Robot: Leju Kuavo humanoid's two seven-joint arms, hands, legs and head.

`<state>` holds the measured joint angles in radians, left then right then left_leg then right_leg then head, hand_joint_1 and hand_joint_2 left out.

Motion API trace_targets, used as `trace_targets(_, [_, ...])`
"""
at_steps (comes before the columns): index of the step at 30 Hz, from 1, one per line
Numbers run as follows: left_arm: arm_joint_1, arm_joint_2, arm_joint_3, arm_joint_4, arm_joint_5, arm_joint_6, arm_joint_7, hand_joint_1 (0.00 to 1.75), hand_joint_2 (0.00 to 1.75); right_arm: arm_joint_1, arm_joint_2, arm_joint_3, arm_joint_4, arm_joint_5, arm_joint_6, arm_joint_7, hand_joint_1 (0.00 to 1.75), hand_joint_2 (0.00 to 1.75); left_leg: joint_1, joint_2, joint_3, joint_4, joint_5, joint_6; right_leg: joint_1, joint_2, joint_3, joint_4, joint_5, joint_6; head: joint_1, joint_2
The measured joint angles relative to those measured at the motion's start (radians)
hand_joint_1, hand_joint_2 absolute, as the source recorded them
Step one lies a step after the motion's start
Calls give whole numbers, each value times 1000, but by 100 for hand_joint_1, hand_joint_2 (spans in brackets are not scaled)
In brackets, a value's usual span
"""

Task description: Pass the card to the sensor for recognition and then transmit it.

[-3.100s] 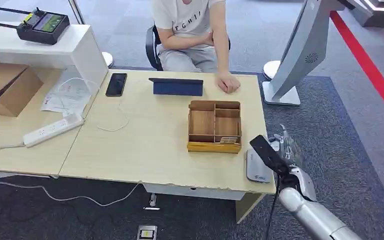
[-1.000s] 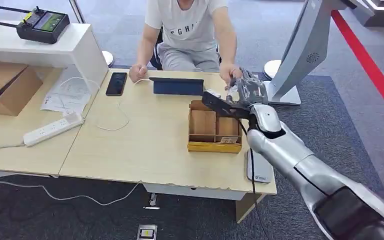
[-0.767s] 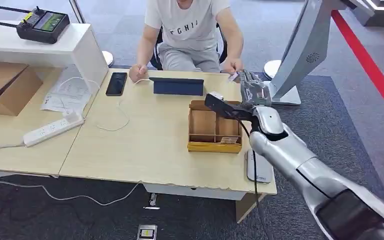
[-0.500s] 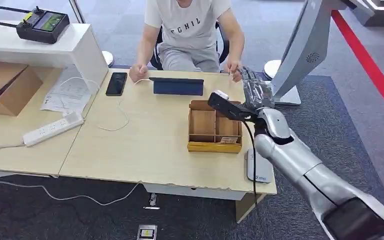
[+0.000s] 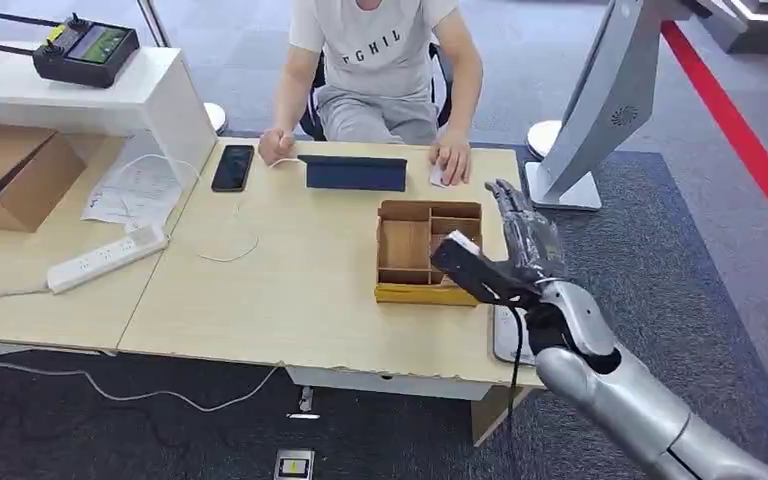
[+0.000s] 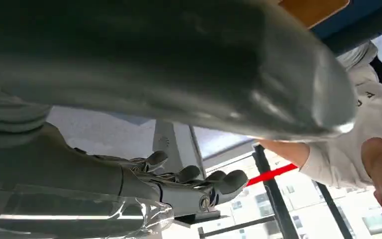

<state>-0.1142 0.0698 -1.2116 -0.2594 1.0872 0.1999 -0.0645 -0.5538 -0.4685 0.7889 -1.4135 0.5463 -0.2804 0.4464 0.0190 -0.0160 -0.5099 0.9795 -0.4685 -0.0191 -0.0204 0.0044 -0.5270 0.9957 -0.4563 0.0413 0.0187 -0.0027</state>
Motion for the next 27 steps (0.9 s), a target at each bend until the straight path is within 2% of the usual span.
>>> trace_targets(1, [0,1,0,0,2,1,-3,0,0,14,-7,-2,-25,2,2,5,0,175,0,0,0,0,0,0,0,0,0,0,0,0,0,0])
trace_targets(5, [-6,4,0,0,15,3,-10,0,0,54,-22,1,-128,8,20,23,0,175,0,0,0,0,0,0,0,0,0,0,0,0,0,0])
trace_targets(10, [-20,4,0,0,18,8,-9,0,0,64,-20,16,-178,42,32,58,0,175,0,0,0,0,0,0,0,0,0,0,0,0,0,0])
trace_targets(13, [-30,3,0,0,17,7,-7,0,0,65,-13,24,-175,88,41,92,0,175,0,0,0,0,1,0,0,0,0,0,1,0,0,0])
trace_targets(18, [-42,2,0,0,14,-2,11,0,0,67,-1,25,-147,104,57,113,0,175,0,0,0,0,1,0,0,0,0,0,1,0,0,0])
trace_targets(24, [-45,3,0,0,13,-1,26,0,0,74,10,20,-89,157,80,178,0,175,0,0,-1,0,0,0,0,0,0,0,1,0,0,0])
trace_targets(27, [-45,3,0,0,13,-4,26,0,0,83,11,11,-82,155,87,185,0,175,0,0,-1,0,0,0,0,0,0,0,1,0,0,0])
